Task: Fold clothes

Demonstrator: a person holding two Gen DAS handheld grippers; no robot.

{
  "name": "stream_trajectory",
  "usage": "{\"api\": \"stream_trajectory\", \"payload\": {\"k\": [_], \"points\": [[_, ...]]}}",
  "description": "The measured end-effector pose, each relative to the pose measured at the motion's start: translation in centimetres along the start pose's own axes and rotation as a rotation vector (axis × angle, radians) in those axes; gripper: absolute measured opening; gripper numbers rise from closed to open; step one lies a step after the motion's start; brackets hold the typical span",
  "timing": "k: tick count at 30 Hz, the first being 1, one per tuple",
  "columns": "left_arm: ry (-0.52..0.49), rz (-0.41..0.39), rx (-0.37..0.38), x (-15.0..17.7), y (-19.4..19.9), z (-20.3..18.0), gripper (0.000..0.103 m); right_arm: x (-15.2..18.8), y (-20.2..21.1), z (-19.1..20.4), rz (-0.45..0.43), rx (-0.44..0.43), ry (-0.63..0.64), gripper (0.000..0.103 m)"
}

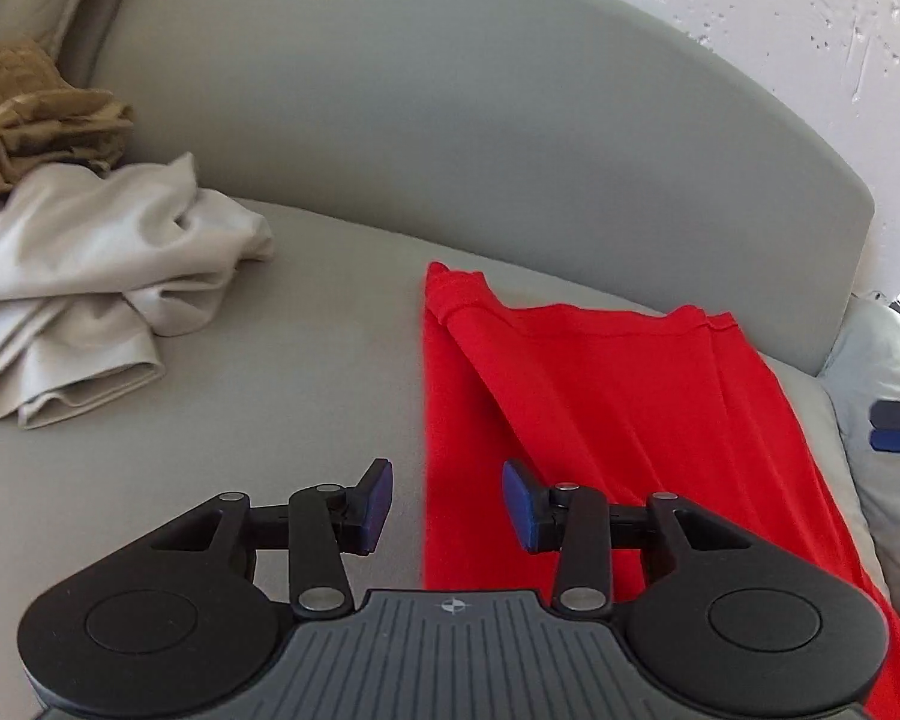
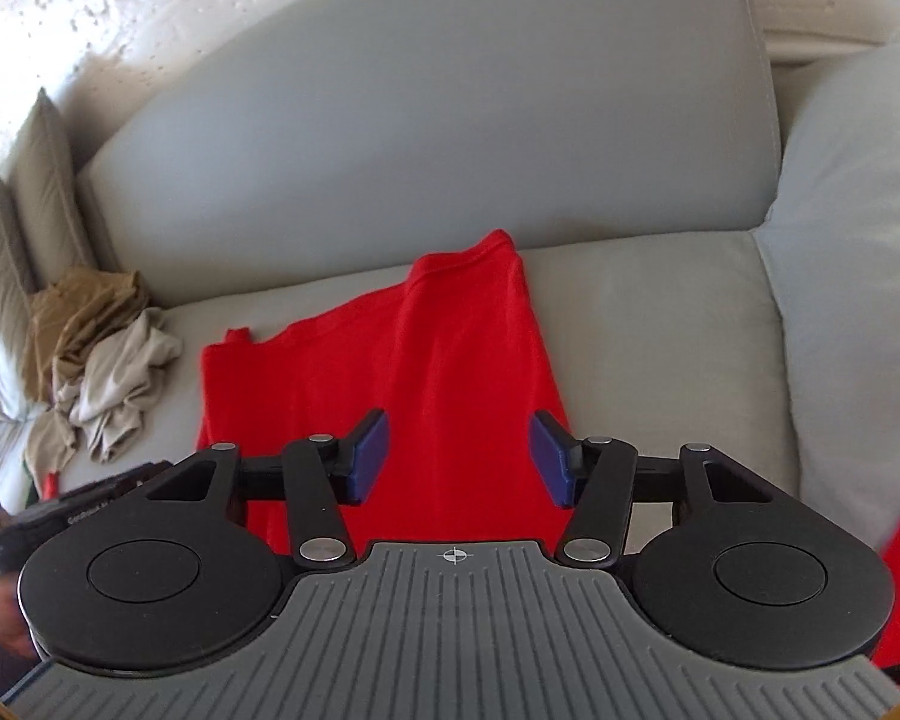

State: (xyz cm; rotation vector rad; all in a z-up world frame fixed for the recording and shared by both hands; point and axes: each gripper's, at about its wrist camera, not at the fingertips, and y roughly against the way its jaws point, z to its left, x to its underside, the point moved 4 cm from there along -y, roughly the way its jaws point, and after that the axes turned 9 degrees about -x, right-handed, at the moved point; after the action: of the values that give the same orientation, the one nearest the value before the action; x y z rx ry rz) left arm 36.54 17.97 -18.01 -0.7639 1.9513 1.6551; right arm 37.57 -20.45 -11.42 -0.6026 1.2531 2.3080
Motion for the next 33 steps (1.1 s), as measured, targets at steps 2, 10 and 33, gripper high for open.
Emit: {"api": "stream_trajectory", "payload": {"k": [2, 10, 33], "points": [[-0.02, 0.008, 0.017, -0.5, -1.9, -0.1, 0.038, -0.8, -2.5, -1.6, -0.013, -0.016, -0.057, 0.057], [0.043, 0.014, 0.097, -3.2, -4.7, 0.3, 0.019, -3.4, -9.5, -6.7, -0.075, -0.079, -0.196, 0.052], [0.089, -0.122, -0.205, -3.7, -3.3, 1.9, 0.013, -6.0, -11.6, -7.5, -0.225, 0.34, 0.088, 0.004]]}}
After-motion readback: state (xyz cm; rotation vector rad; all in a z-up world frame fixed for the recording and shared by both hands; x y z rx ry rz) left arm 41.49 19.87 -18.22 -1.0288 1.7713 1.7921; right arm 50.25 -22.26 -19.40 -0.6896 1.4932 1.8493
